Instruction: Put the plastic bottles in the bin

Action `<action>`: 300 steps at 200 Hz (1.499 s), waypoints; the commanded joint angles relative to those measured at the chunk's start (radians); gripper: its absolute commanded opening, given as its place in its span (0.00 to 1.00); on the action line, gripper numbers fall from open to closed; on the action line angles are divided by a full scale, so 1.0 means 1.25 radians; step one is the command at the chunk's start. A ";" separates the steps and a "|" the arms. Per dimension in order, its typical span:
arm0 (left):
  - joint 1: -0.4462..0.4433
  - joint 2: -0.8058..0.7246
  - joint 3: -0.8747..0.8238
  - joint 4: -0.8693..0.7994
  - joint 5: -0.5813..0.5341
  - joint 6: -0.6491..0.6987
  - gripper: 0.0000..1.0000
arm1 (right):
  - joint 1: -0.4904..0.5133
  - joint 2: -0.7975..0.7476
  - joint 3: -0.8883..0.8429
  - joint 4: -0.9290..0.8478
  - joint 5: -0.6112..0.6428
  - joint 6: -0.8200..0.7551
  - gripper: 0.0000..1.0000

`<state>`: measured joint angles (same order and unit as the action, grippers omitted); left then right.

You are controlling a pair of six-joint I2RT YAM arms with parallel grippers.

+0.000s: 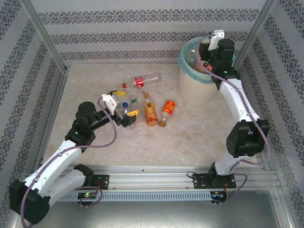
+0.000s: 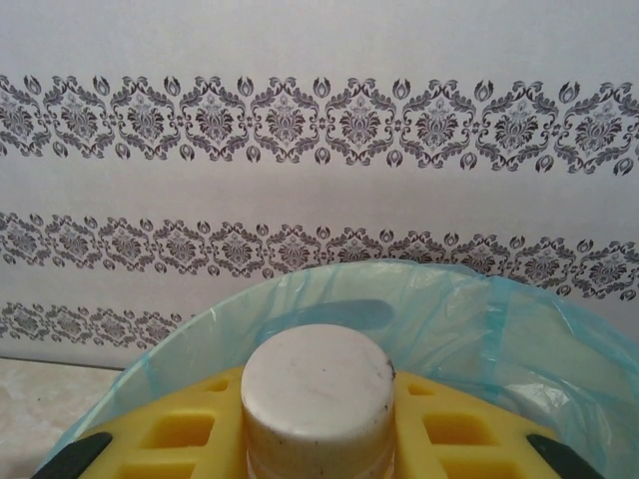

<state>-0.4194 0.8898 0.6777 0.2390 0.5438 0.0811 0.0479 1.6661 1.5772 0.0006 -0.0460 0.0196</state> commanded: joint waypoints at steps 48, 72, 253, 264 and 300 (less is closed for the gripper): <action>-0.014 0.006 0.024 -0.011 0.015 0.005 1.00 | 0.013 -0.074 0.019 -0.101 0.039 0.011 0.00; -0.014 0.006 0.025 -0.013 0.014 0.006 1.00 | 0.029 -0.119 0.026 -0.082 0.072 -0.012 0.00; -0.016 0.024 0.024 -0.013 0.007 0.008 1.00 | 0.016 0.059 0.135 0.073 0.250 -0.193 0.00; -0.015 0.025 0.023 -0.013 0.008 0.008 1.00 | 0.014 0.071 0.143 0.074 0.249 -0.196 0.00; -0.016 0.030 0.024 -0.020 0.006 0.013 1.00 | 0.010 0.099 0.154 0.089 0.229 -0.195 0.00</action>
<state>-0.4255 0.9249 0.6777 0.2306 0.5461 0.0814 0.0673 1.7504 1.7393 0.0731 0.2504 -0.2211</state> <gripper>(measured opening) 0.999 0.304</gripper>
